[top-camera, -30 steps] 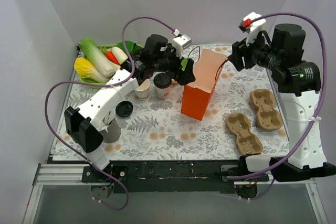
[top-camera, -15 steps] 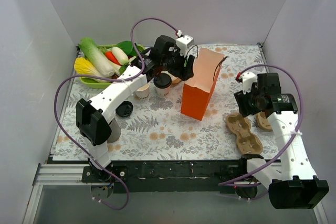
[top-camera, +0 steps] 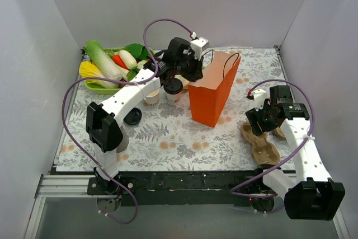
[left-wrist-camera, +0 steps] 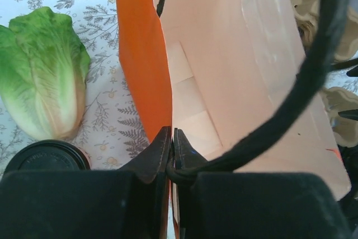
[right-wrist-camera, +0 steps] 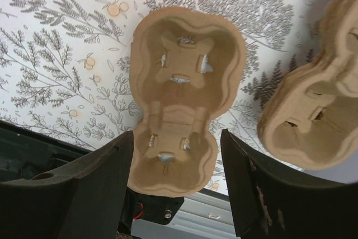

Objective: Pack the takeout coffee

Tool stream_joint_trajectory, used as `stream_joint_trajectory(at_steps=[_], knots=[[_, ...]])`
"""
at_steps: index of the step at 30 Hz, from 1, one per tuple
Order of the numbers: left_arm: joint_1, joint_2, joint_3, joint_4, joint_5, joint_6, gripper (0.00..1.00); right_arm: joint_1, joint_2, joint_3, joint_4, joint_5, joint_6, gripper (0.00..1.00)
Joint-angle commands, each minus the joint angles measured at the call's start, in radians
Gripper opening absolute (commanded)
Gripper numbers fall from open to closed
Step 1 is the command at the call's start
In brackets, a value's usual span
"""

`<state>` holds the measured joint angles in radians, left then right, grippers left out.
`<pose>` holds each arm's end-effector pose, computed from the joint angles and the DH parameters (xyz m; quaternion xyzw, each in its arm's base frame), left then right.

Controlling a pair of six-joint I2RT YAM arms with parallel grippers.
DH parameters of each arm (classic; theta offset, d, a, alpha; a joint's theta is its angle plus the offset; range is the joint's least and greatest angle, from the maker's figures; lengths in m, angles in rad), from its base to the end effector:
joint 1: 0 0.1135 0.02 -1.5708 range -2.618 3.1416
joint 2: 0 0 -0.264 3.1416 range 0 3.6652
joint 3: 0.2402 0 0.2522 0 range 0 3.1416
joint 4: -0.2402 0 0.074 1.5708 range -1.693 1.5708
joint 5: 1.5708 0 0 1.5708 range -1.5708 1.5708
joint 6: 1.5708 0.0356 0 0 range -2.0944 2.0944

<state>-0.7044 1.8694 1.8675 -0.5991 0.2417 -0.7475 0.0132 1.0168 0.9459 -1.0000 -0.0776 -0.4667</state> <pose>0.3239 -0.2864 0.3640 0.0373 0.8793 -0.3869 0.2752 0.1821 0.0052 0.2844 -0.2394 0.9382 -0.0189 0.2493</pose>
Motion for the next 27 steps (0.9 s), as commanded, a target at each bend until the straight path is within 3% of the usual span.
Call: stream_joint_trajectory(at_steps=[1, 19, 27], knots=[[0.0, -0.053, 0.03, -0.008, -0.022, 0.033, 0.0, -0.004, -0.003, -0.07, -0.011, -0.031, -0.018, 0.71], [0.0, -0.184, -0.065, -0.041, -0.012, 0.103, 0.0, -0.002, 0.058, -0.226, 0.041, 0.064, -0.059, 0.71], [0.0, -0.177, -0.064, -0.039, 0.004, 0.103, 0.0, -0.041, 0.083, -0.216, 0.06, 0.055, -0.058, 0.65]])
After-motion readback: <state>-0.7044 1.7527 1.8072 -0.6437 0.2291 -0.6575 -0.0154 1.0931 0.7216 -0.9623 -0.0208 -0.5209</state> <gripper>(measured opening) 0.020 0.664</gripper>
